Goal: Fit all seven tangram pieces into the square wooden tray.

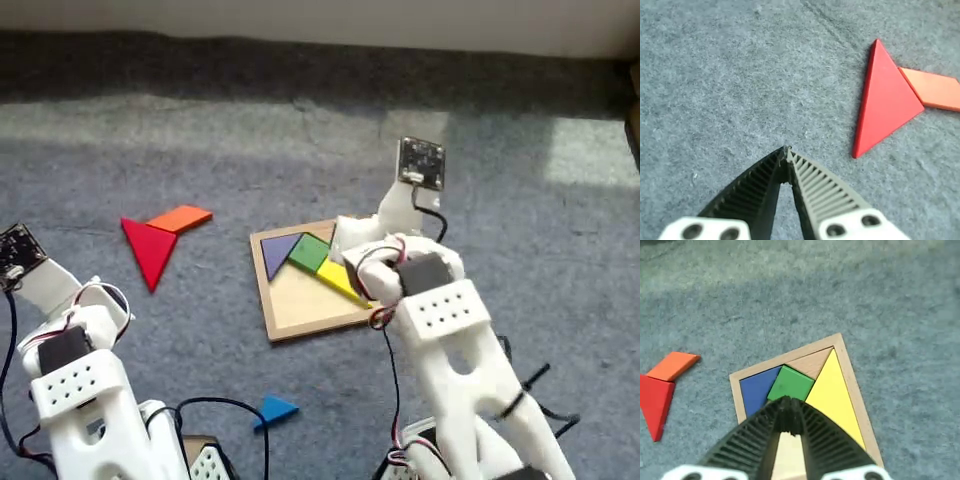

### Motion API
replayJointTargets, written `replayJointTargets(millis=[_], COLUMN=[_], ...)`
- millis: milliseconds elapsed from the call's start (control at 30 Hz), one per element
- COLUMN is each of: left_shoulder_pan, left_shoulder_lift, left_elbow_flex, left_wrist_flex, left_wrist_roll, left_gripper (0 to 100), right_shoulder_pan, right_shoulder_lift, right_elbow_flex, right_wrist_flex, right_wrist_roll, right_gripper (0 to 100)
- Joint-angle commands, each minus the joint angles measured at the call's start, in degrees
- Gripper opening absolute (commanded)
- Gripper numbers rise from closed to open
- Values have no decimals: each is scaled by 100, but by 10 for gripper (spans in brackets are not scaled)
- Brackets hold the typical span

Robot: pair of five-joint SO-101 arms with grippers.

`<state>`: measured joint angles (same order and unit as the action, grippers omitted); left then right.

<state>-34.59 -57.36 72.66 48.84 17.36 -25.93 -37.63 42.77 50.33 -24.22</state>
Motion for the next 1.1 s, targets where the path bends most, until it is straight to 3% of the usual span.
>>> replayJointTargets(millis=[0, 233, 567, 867, 1067], left_shoulder_pan=[321, 585, 593, 602, 1042], left_shoulder_lift=[-92, -92, -84, -84, -75], left_elbow_flex=[-101, -92, -84, 75, 101], left_wrist_flex=[-70, -70, -79, -97, -70], left_wrist_roll=[-299, -352, -360, -1081, -1600], left_gripper=[5, 5, 5, 5, 5], right_shoulder_pan=[127, 796, 919, 901, 910], right_shoulder_lift=[-1429, -3556, -6835, -6756, -6738], right_elbow_flex=[321, 2158, 4620, 5525, 6123], right_wrist_flex=[760, 954, 989, 954, 954], right_wrist_roll=[730, 1275, 1626, 1582, 1582], right_gripper=[5, 5, 5, 5, 5])
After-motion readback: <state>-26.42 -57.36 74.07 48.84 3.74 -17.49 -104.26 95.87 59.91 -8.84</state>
